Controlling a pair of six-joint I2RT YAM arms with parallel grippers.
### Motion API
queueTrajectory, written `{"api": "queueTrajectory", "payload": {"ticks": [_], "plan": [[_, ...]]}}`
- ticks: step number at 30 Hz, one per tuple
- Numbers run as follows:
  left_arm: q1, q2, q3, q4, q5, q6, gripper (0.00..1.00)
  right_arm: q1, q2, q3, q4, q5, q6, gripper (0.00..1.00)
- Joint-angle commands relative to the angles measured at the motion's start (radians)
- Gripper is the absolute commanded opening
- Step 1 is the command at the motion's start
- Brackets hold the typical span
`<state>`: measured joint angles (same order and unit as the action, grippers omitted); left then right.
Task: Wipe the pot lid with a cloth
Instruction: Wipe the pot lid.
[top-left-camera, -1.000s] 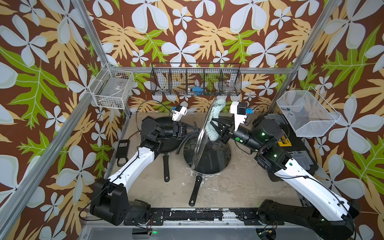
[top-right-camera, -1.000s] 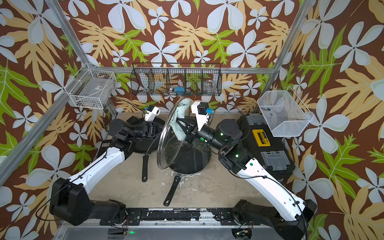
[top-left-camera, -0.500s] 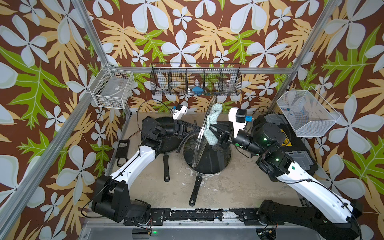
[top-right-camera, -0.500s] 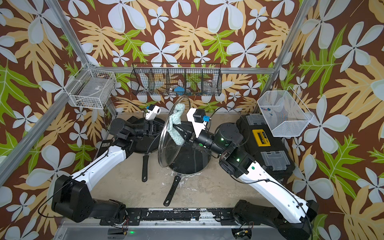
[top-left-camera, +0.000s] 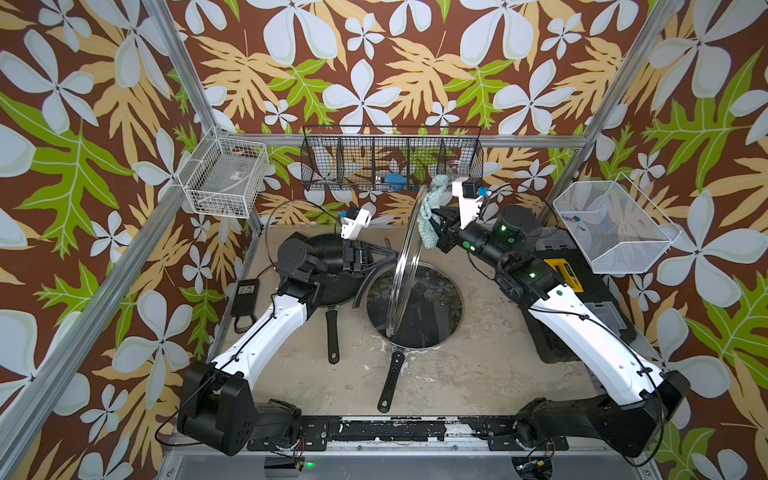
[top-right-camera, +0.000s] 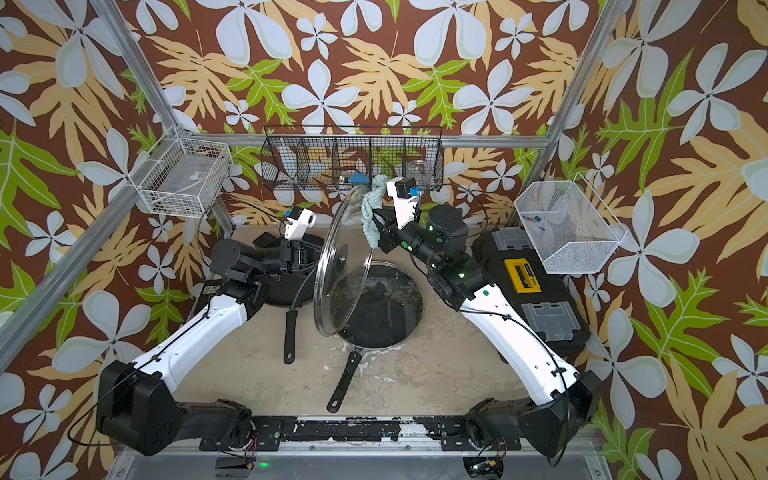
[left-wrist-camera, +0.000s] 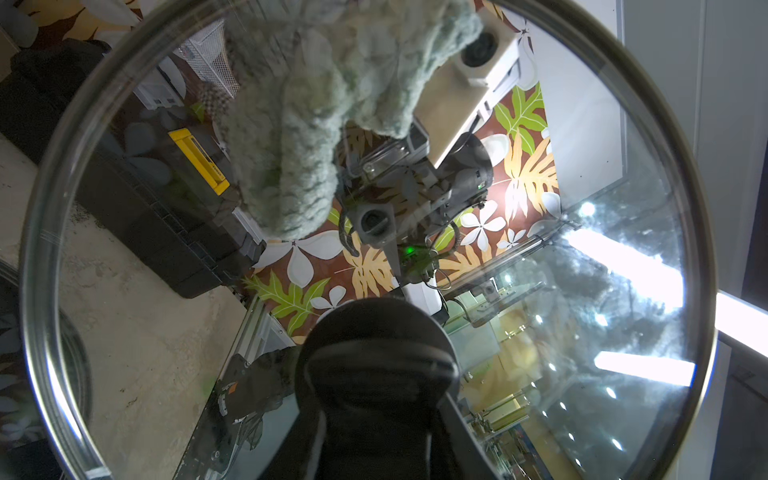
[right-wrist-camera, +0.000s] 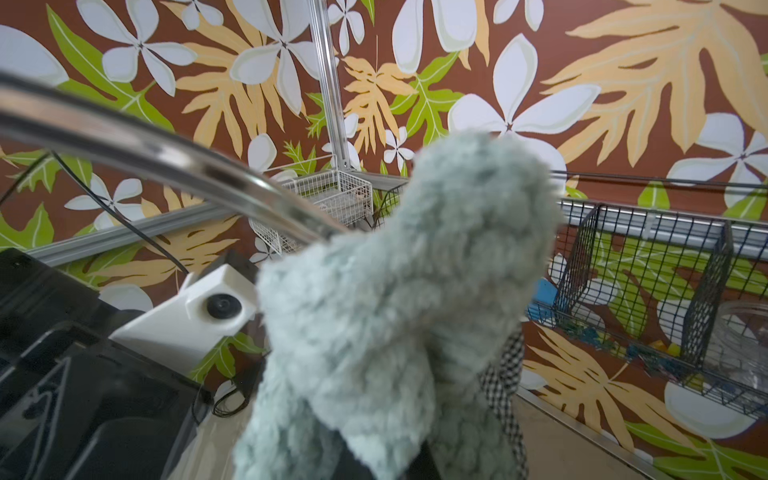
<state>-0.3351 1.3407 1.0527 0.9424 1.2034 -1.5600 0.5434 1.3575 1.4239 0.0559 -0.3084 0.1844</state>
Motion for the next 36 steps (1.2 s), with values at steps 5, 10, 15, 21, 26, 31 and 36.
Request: {"api": "queueTrajectory", "payload": {"ticks": [5, 10, 15, 21, 26, 31, 36], "plan": [[-0.005, -0.002, 0.020, 0.191, -0.035, -0.040, 0.00, 0.012, -0.065, -0.162, 0.028, -0.095, 0.064, 0.00], [-0.005, 0.032, 0.023, 0.293, -0.069, -0.117, 0.00, 0.089, -0.141, -0.248, -0.003, -0.100, 0.036, 0.00], [-0.004, 0.051, 0.024, 0.318, -0.089, -0.129, 0.00, 0.196, -0.219, -0.300, -0.021, -0.081, 0.040, 0.00], [-0.004, 0.066, 0.017, 0.305, -0.105, -0.101, 0.00, 0.322, -0.267, -0.278, -0.010, -0.072, 0.055, 0.00], [-0.005, 0.078, 0.008, 0.305, -0.102, -0.091, 0.00, 0.375, -0.249, -0.177, -0.030, -0.068, 0.027, 0.00], [-0.004, 0.079, -0.002, 0.305, -0.099, -0.088, 0.00, 0.373, -0.218, -0.066, -0.054, 0.063, -0.031, 0.00], [-0.005, 0.063, 0.000, 0.306, -0.091, -0.091, 0.00, 0.279, -0.131, 0.059, -0.112, 0.144, -0.063, 0.00]]}}
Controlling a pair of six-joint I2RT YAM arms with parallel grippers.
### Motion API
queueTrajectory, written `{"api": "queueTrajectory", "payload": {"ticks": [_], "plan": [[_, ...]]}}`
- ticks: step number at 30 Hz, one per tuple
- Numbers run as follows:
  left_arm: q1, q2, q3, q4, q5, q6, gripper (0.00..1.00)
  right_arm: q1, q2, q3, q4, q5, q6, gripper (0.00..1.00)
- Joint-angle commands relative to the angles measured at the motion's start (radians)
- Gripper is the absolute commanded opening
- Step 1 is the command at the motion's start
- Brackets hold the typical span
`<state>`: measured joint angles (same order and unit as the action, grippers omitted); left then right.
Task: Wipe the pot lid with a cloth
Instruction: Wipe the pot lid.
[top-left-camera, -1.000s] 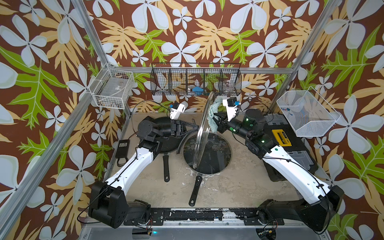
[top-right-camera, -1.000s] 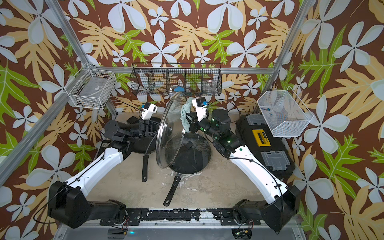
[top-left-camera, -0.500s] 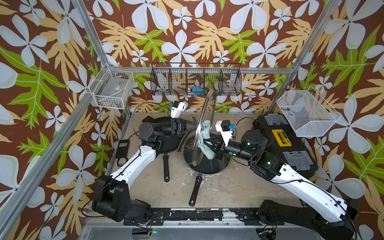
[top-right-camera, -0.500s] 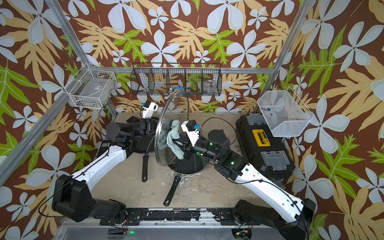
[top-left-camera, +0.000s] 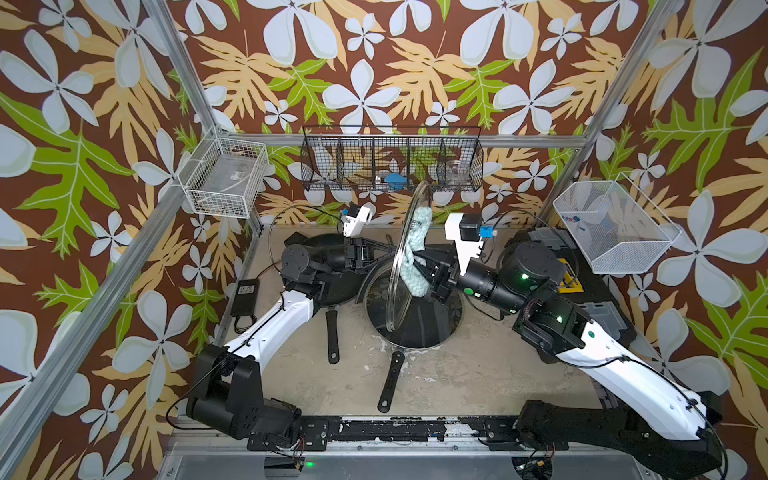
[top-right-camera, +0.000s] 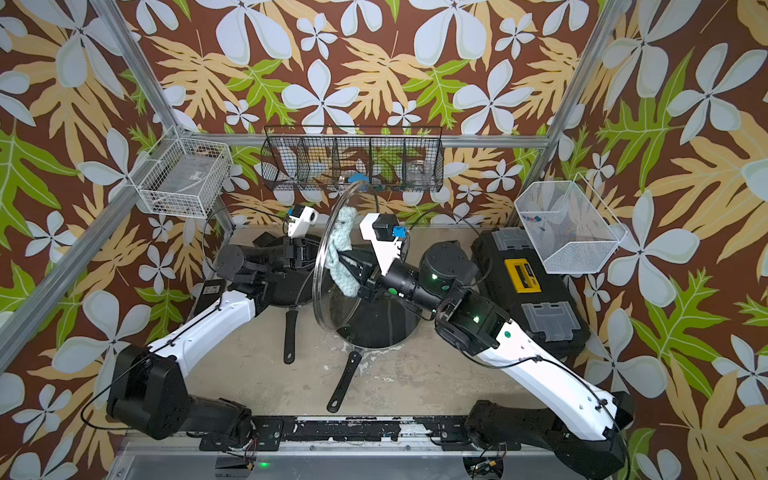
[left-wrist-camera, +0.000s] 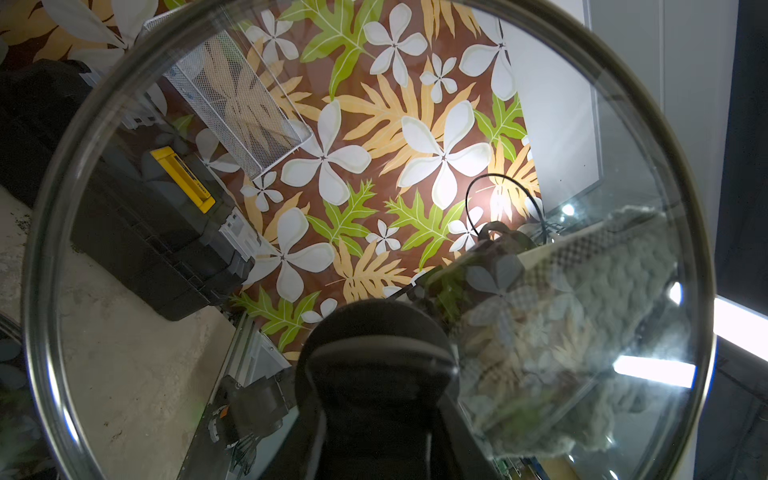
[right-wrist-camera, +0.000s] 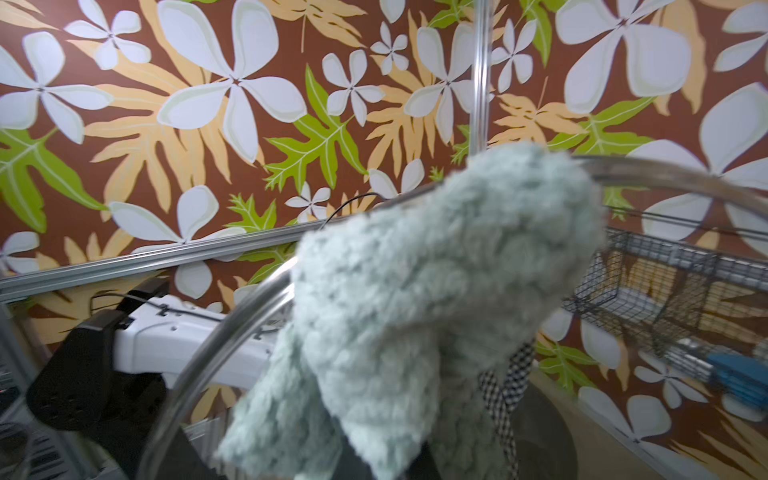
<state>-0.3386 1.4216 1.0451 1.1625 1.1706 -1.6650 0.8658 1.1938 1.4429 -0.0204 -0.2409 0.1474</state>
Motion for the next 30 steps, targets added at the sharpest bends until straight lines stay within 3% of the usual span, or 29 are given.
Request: {"api": "queueTrajectory", "payload": {"ticks": [1, 9, 16, 25, 30], "plan": [[-0.002, -0.022, 0.008, 0.086, -0.057, 0.016, 0.00, -0.069, 0.048, 0.053, -0.039, 0.079, -0.019, 0.00], [-0.002, -0.051, 0.003, 0.088, -0.051, 0.011, 0.00, -0.260, 0.152, 0.094, -0.053, 0.060, 0.091, 0.00], [-0.002, -0.045, -0.002, 0.092, -0.050, 0.009, 0.00, -0.269, 0.119, 0.082, -0.021, -0.095, 0.103, 0.00], [-0.001, -0.014, 0.002, 0.135, -0.050, -0.024, 0.00, -0.061, 0.008, 0.038, -0.030, -0.124, -0.005, 0.00], [0.000, 0.016, 0.014, 0.140, -0.058, -0.035, 0.00, 0.079, -0.055, -0.079, 0.021, -0.109, -0.022, 0.00]]}}
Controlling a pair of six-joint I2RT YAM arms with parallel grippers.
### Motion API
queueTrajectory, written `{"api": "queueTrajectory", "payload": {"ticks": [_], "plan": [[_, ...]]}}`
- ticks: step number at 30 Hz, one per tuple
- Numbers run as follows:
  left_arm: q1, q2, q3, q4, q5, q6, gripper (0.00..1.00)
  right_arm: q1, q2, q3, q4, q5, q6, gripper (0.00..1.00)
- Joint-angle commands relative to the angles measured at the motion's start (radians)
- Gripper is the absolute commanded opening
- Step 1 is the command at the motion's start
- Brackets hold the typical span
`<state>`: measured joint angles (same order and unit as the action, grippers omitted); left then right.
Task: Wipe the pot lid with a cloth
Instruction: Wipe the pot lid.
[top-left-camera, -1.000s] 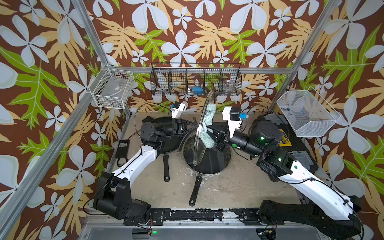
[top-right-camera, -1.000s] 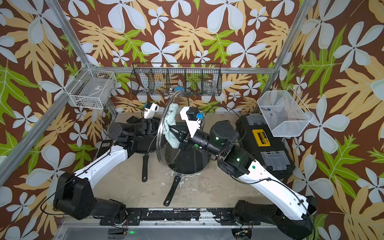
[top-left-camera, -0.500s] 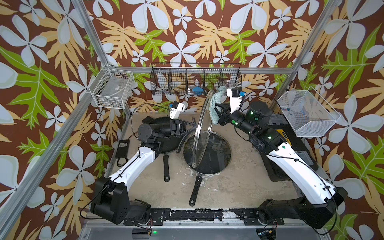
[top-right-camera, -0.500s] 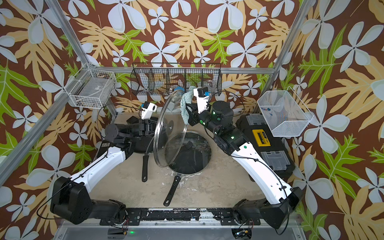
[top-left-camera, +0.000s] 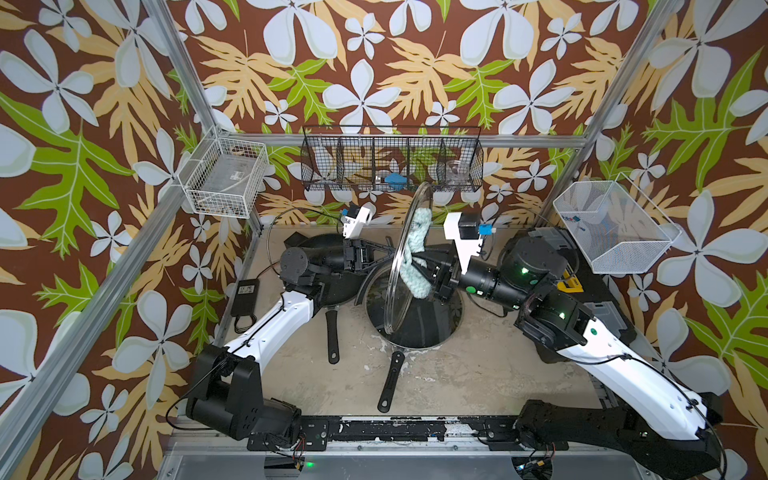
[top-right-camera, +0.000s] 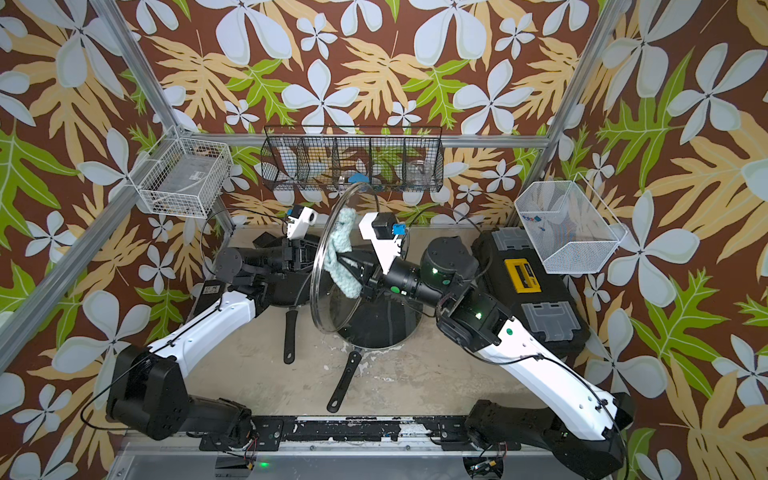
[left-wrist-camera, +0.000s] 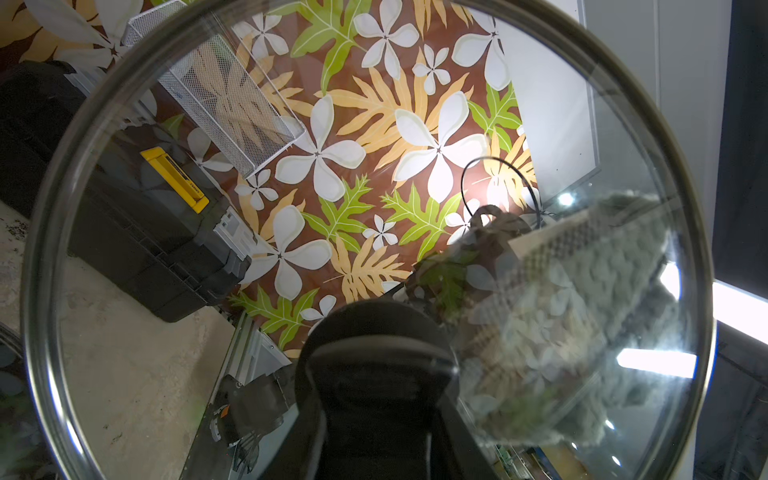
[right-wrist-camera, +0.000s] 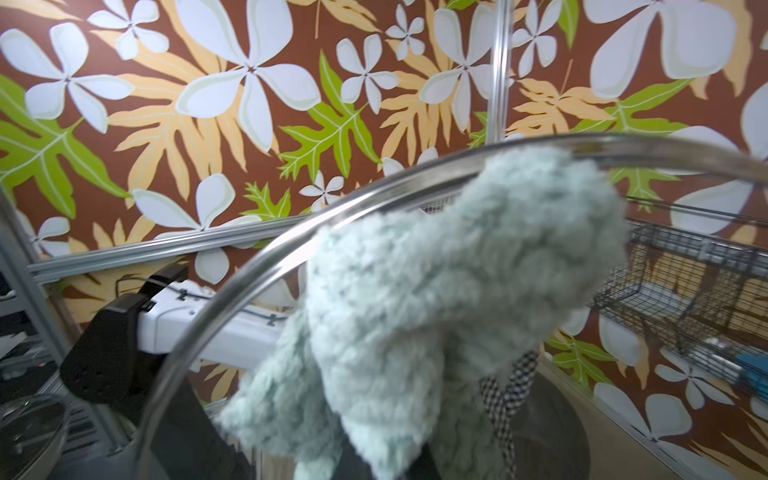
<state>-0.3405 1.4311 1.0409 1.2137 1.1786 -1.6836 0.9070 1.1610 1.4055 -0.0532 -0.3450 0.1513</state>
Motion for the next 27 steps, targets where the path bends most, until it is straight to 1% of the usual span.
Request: {"api": "queueTrajectory", "payload": {"ticks": [1, 7, 12, 14, 19, 22, 25, 27], "plan": [[0.001, 0.013, 0.022, 0.095, -0.068, -0.020, 0.00, 0.049, -0.031, -0.063, 0.056, -0.004, -0.027, 0.00], [0.001, 0.051, 0.045, 0.162, -0.071, -0.084, 0.00, 0.067, -0.083, -0.252, 0.084, 0.029, 0.013, 0.00], [0.001, 0.062, 0.056, 0.223, -0.074, -0.143, 0.00, 0.065, -0.091, -0.368, 0.081, 0.134, 0.028, 0.00], [0.001, 0.060, 0.059, 0.224, -0.073, -0.148, 0.00, 0.055, -0.090, -0.391, 0.083, 0.151, 0.024, 0.00], [0.001, 0.048, 0.057, 0.224, -0.067, -0.151, 0.00, -0.042, -0.077, -0.408, 0.071, 0.156, 0.032, 0.00], [0.001, 0.042, 0.053, 0.225, -0.061, -0.153, 0.00, -0.119, -0.066, -0.399, 0.063, 0.139, 0.033, 0.00], [0.001, 0.037, 0.048, 0.227, -0.057, -0.150, 0.00, -0.195, -0.034, -0.346, 0.041, 0.124, 0.026, 0.00], [0.001, 0.035, 0.040, 0.229, -0.056, -0.149, 0.00, -0.239, 0.003, -0.276, 0.019, 0.113, 0.019, 0.00]]}}
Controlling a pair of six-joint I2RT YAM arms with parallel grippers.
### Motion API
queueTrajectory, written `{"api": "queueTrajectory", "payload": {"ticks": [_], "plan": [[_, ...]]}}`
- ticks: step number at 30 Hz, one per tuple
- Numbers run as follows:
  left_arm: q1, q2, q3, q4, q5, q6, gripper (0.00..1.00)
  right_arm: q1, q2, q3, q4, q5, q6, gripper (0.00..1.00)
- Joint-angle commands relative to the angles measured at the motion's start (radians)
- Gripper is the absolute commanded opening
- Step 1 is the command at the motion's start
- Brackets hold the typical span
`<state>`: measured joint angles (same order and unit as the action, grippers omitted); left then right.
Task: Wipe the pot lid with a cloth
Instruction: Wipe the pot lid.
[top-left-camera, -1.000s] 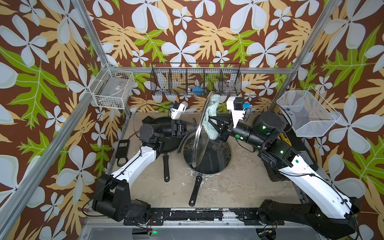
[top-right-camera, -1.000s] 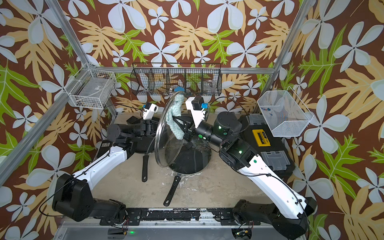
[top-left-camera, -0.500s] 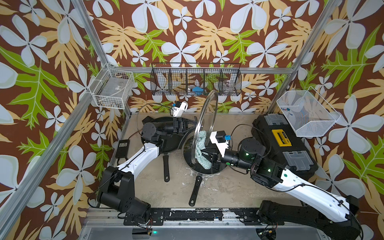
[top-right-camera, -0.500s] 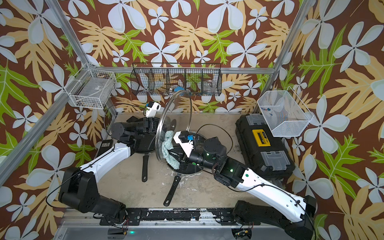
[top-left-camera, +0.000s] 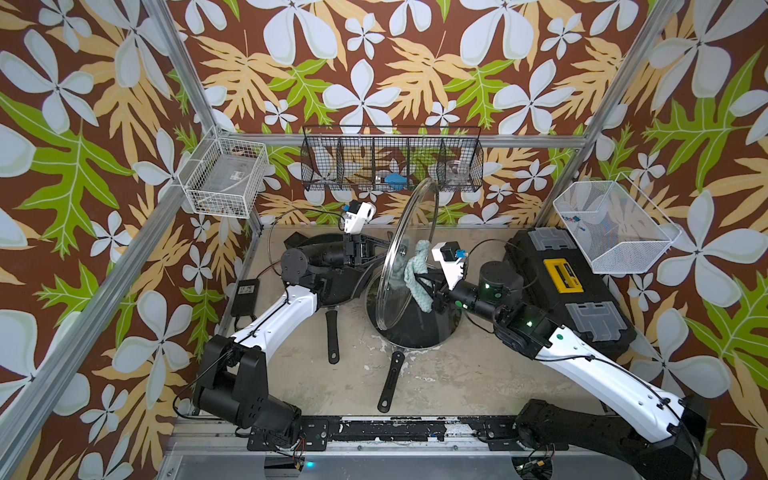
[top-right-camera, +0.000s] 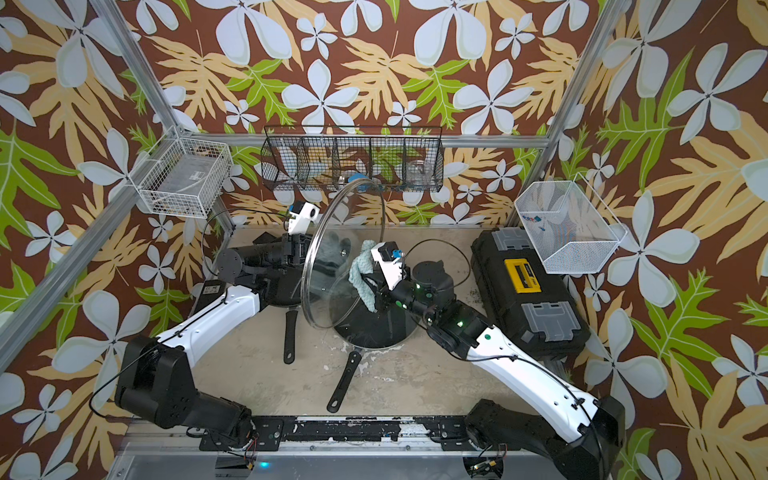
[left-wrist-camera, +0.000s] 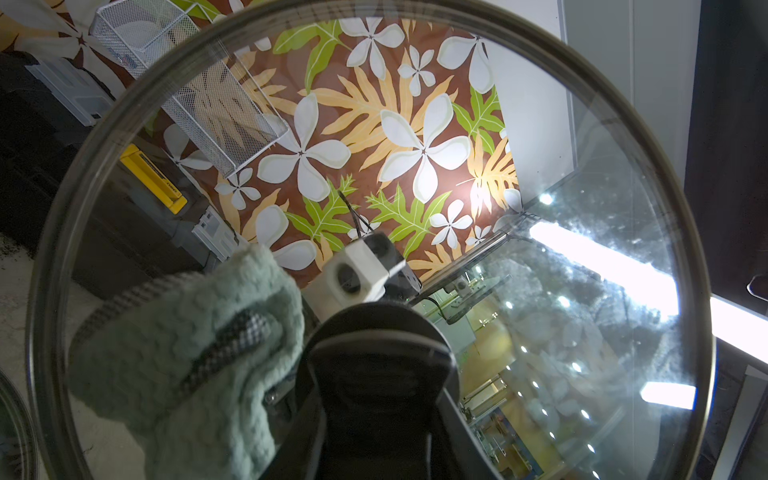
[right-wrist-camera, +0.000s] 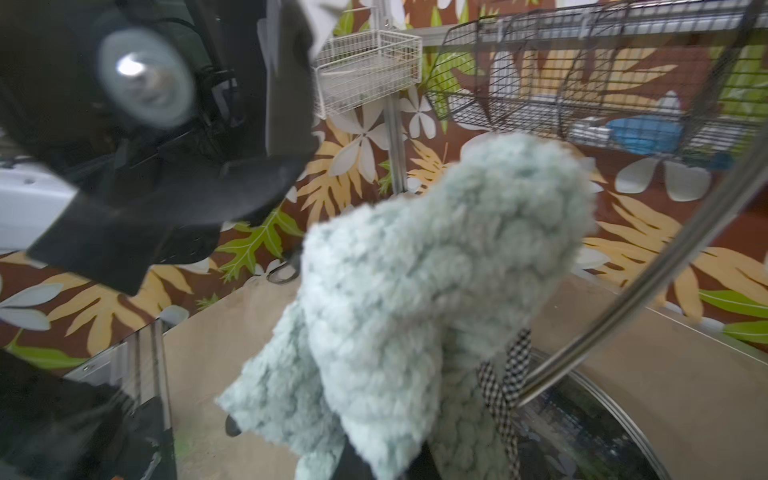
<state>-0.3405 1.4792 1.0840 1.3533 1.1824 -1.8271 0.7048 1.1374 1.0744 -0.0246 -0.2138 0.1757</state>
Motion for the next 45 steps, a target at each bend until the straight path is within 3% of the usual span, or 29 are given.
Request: {"api": "queueTrajectory", "payload": {"ticks": [1, 5, 10, 15, 21, 25, 32, 41, 45], "plan": [[0.001, -0.015, -0.005, 0.091, -0.058, -0.006, 0.00, -0.050, 0.043, 0.087, -0.018, -0.019, -0.007, 0.00], [0.001, -0.016, -0.019, 0.103, -0.054, -0.011, 0.00, -0.079, 0.115, 0.266, -0.073, -0.011, -0.028, 0.00], [0.001, -0.020, -0.033, 0.109, -0.053, -0.004, 0.00, -0.070, 0.154, 0.455, -0.103, -0.085, -0.036, 0.00], [0.001, -0.012, -0.039, 0.109, -0.061, 0.002, 0.00, 0.071, 0.167, 0.567, -0.165, -0.031, -0.111, 0.00], [0.001, -0.006, -0.039, 0.096, -0.060, 0.008, 0.00, 0.290, 0.104, 0.491, -0.116, 0.030, -0.196, 0.00], [0.001, -0.005, -0.038, 0.096, -0.058, 0.010, 0.00, 0.348, 0.040, 0.362, -0.034, 0.010, -0.205, 0.00], [0.001, -0.001, -0.039, 0.094, -0.058, 0.014, 0.00, 0.320, 0.039, 0.383, -0.011, 0.204, -0.254, 0.00], [0.001, -0.016, -0.046, 0.108, -0.059, 0.002, 0.00, 0.045, 0.144, 0.510, -0.066, 0.157, -0.168, 0.00], [0.001, -0.029, -0.036, 0.110, -0.056, -0.001, 0.00, -0.044, 0.178, 0.489, -0.089, 0.119, -0.113, 0.00]]}}
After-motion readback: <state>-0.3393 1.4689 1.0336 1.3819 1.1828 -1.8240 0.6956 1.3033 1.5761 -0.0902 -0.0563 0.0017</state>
